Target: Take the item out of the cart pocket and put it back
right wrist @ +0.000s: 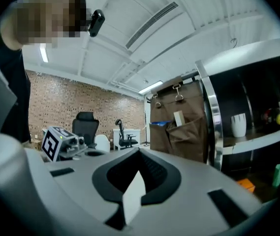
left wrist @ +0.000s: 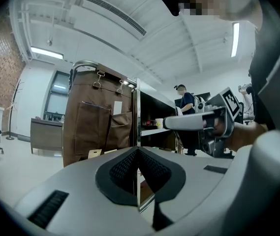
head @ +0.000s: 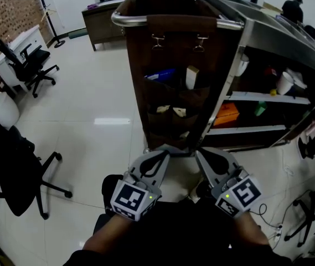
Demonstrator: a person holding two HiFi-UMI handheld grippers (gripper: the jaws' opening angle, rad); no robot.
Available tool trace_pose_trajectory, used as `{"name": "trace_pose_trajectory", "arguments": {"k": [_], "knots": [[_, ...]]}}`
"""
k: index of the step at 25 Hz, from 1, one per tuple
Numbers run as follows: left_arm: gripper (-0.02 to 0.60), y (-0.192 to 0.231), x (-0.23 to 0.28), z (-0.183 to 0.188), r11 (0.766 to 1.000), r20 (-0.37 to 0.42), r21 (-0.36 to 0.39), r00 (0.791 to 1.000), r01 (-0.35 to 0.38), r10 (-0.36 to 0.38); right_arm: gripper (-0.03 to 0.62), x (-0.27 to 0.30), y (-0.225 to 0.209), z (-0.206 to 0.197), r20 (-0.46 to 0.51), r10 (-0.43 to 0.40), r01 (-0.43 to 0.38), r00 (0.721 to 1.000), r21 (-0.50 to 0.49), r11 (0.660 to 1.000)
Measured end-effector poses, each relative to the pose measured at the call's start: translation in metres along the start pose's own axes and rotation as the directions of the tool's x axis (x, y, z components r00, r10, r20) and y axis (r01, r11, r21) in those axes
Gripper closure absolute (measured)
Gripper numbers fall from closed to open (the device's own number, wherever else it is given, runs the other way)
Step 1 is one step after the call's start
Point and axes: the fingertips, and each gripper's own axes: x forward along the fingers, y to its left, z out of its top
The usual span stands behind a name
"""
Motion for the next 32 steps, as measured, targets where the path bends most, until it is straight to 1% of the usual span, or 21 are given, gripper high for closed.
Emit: {"name": "trace_pose_trajectory", "arguments": {"k": [2, 5, 7, 12, 21, 32], "knots": [[0.581, -0.002, -0.001, -0.002, 1.000, -0.005, 0.006, 1.000, 0.002, -0.002, 0.583, 0.002, -0.002, -0.017, -0.026, -0.019, 0.018, 0.999, -0.022, 1.000], [0.581, -0.004, -0.003, -0.001, 1.000, -0.009, 0.010, 1.000, 0.004, -0.004, 0.583, 0.006, -0.002, -0.037, -0.067, -0.024, 0.024, 0.997, -0.011, 1.000], [0.581, -0.004, -0.004, -0.001, 1.000, -0.009, 0.013, 1.000, 0.005, -0.005, 0.583, 0.009, -0.002, -0.043, -0.077, -0.024, 0.024, 0.997, -0.003, 1.000], [0.581, -0.003, -0.005, -0.001, 1.000, -0.010, 0.012, 1.000, -0.001, 0.001, 0.583, 0.012, -0.004, -0.043, -0.077, -0.023, 0.023, 0.997, -0.003, 1.000], [0.581, -0.005, -0.001, -0.002, 1.000, -0.008, 0.015, 1.000, 0.007, -0.007, 0.583, 0.015, -0.004, -0.051, -0.112, -0.013, 0.016, 0.994, 0.024, 1.000], [0.581, -0.004, -0.001, -0.002, 1.000, -0.008, 0.018, 1.000, 0.004, -0.004, 0.585, 0.019, -0.006, -0.048, -0.104, -0.010, 0.014, 0.995, 0.038, 0.999]]}}
